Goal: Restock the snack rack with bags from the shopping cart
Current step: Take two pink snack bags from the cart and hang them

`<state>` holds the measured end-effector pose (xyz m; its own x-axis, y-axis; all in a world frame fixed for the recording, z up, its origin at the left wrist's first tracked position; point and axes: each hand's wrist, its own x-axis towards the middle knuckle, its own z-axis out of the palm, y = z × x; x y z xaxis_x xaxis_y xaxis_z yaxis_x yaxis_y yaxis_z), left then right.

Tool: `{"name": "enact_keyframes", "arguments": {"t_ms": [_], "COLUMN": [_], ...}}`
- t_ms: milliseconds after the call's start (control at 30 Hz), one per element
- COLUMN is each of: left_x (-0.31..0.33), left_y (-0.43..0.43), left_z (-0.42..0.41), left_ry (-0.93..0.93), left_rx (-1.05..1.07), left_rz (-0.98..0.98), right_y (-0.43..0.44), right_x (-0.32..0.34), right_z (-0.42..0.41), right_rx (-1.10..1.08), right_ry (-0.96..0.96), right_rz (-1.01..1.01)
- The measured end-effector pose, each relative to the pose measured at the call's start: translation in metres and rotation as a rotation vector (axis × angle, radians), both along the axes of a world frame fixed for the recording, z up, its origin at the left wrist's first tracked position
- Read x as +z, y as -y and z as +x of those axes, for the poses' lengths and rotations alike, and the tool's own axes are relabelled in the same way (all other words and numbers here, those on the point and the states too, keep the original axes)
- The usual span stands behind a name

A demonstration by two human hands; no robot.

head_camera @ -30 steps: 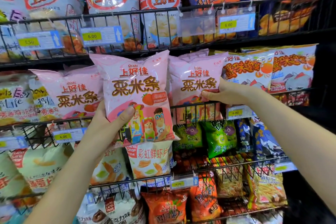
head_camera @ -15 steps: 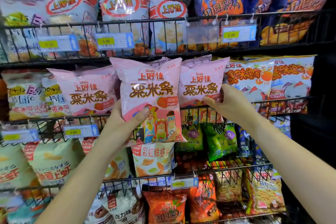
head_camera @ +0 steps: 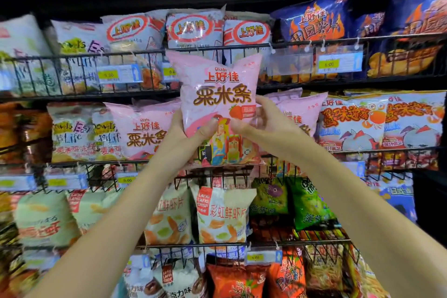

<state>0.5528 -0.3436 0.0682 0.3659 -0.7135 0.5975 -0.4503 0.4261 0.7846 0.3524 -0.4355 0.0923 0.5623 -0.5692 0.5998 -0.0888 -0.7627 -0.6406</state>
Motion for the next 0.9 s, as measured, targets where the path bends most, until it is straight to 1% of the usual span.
{"name": "enact_keyframes", "arguments": {"t_ms": [67,100,167,300,367,467,567,633,800,900], "left_x": [0.013,0.018,0.023,0.018,0.010,-0.006,-0.019,-0.022,-0.024,-0.028], "left_y": [0.001,0.002,0.003,0.006,0.010,0.019,0.026,0.029,0.039,0.043], "left_z": [0.008,0.013,0.020,0.029,0.034,0.044,0.049,0.049,0.052,0.055], "left_ry": [-0.047,-0.034,0.049,0.195,0.233,0.275,0.322,0.345,0.438,0.489], "left_rx": [-0.068,-0.076,-0.028,0.160,0.172,0.143,0.144,0.149,0.261,0.281], "left_rz": [0.031,0.047,0.040,-0.065,-0.082,-0.039,0.048,0.072,0.116,0.161], "right_y": [0.004,0.008,0.016,0.028,0.033,0.038,0.044,0.049,0.054,0.054], "right_x": [0.007,0.008,0.005,-0.013,-0.021,-0.034,-0.048,-0.056,-0.060,-0.060], "right_z": [0.012,0.017,0.028,0.049,0.056,0.061,0.065,0.068,0.073,0.074], "right_rx": [-0.023,-0.030,-0.047,-0.019,-0.014,-0.075,-0.169,-0.209,-0.297,-0.369], "right_ry": [0.149,0.210,0.281,0.358,0.378,0.340,0.268,0.201,0.031,-0.080], "right_rz": [0.013,0.013,-0.016,-0.007,-0.005,-0.022,-0.125,-0.179,-0.206,-0.245]}}
